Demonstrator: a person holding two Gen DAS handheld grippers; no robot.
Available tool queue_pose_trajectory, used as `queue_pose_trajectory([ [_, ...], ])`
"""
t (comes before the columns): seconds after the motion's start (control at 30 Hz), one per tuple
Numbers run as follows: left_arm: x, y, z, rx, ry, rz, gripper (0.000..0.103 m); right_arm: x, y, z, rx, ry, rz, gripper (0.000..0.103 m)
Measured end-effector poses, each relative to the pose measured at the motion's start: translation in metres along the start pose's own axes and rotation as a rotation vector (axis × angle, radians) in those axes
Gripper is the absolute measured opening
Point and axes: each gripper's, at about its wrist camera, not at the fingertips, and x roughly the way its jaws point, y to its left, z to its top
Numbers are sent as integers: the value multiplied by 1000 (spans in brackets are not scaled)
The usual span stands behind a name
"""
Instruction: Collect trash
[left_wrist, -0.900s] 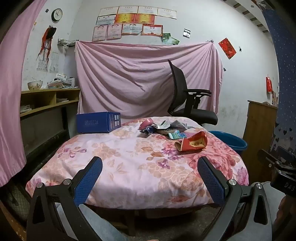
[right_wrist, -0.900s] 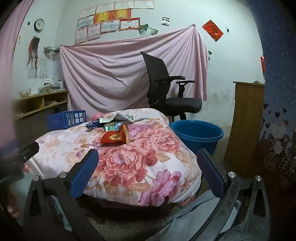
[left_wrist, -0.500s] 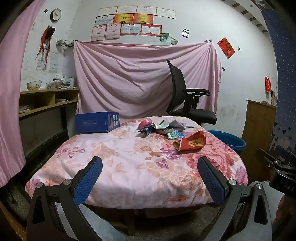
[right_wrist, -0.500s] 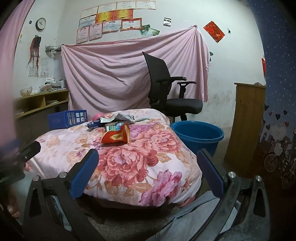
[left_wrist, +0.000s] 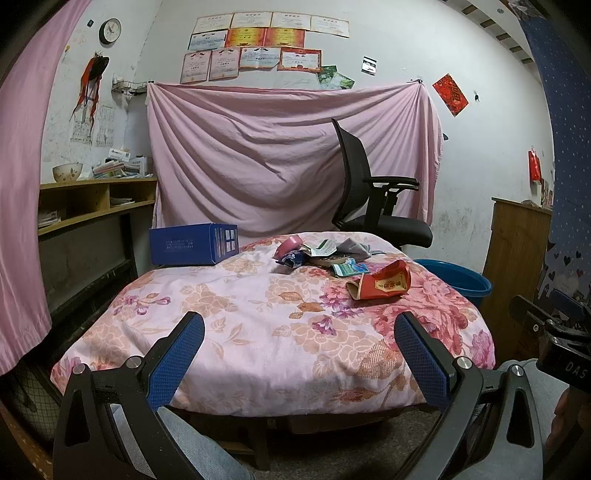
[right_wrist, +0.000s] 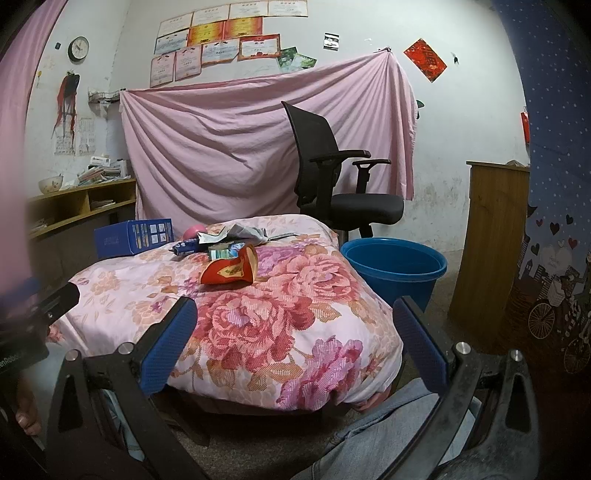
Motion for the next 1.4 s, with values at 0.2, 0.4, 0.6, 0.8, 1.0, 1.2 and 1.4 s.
queue_pose_trajectory([
  [0.2, 0, 0, 0, 1, 0, 1, 101, 1, -1, 0, 5, 2, 0, 103],
  [0.4, -1, 0, 0, 2, -2, 1, 101, 1, -1, 0, 3, 1, -1, 103],
  [0.6, -1, -1, 0, 4, -2, 2, 101, 1, -1, 0, 5, 1, -1, 103],
  [0.8, -1, -1, 0, 5, -3, 1, 101, 1, -1, 0, 4, 2, -1, 103],
  [1.0, -1, -1, 0, 6, -4, 2, 101, 1, -1, -1, 5, 2, -1, 103],
  [1.2, -1, -1, 0, 7, -4, 2, 101, 2, -1, -3, 6, 5, -2, 103],
  [1.4, -1, -1, 0, 8, -4, 2, 101, 2, -1, -3, 6, 5, -2, 103],
])
